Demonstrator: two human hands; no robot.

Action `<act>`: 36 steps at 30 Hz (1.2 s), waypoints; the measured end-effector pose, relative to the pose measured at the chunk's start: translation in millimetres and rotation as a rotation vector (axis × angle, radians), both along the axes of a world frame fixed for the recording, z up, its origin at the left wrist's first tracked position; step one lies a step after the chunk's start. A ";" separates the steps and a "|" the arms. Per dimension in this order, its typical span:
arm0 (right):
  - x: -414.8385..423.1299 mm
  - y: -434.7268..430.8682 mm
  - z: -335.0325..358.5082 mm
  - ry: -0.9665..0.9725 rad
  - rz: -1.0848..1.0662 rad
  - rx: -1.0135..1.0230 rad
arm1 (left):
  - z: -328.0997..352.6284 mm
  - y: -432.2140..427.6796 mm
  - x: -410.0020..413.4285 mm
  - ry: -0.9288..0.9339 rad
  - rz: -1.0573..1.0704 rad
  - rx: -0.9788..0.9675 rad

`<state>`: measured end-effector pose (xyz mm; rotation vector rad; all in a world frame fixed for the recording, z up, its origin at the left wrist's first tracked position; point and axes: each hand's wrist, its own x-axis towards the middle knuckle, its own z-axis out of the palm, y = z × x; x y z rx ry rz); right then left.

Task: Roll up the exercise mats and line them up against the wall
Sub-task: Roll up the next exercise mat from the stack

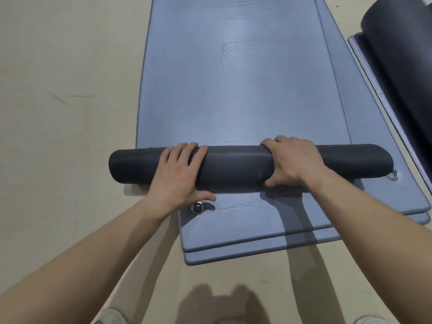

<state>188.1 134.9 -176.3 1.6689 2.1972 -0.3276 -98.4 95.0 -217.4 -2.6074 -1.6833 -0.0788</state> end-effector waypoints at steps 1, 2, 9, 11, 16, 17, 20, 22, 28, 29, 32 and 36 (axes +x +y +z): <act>0.4 10.4 2.8 0.027 -0.016 -0.064 | -6.5 -0.1 2.4 0.059 0.017 -0.047; 0.1 20.2 5.4 0.050 -0.036 -0.121 | -10.0 5.3 5.0 0.095 0.030 -0.080; -4.5 2.7 -25.4 -0.082 0.105 0.231 | 2.9 58.9 8.6 0.109 0.020 -0.319; -8.8 7.1 -19.5 -0.081 0.104 0.193 | 13.4 62.1 9.5 0.129 0.033 -0.378; -9.5 -13.3 20.3 -0.035 0.100 -0.204 | 41.8 30.0 16.5 0.138 0.058 -0.771; -7.3 -28.4 22.0 -0.023 0.090 -0.292 | 42.8 15.1 18.2 0.144 0.044 -0.854; -3.0 -76.1 18.1 -0.039 0.058 -0.329 | 44.5 -24.0 23.4 0.155 -0.006 -0.965; -4.1 -105.2 11.5 -0.066 0.022 -0.176 | 48.3 -25.6 22.8 0.142 0.007 -0.966; -9.7 -125.3 -3.0 0.023 -0.063 -0.018 | 56.0 -54.6 25.7 0.170 0.022 -0.658; -8.9 -115.5 -2.5 0.037 -0.072 -0.064 | 51.8 -71.3 25.4 0.150 0.034 -0.538; -5.6 -77.9 6.3 0.053 -0.070 -0.239 | 33.1 -93.3 26.6 0.158 0.095 -0.397; -6.4 -59.9 10.0 0.058 -0.027 -0.223 | 29.0 -48.5 26.3 0.070 0.130 -0.444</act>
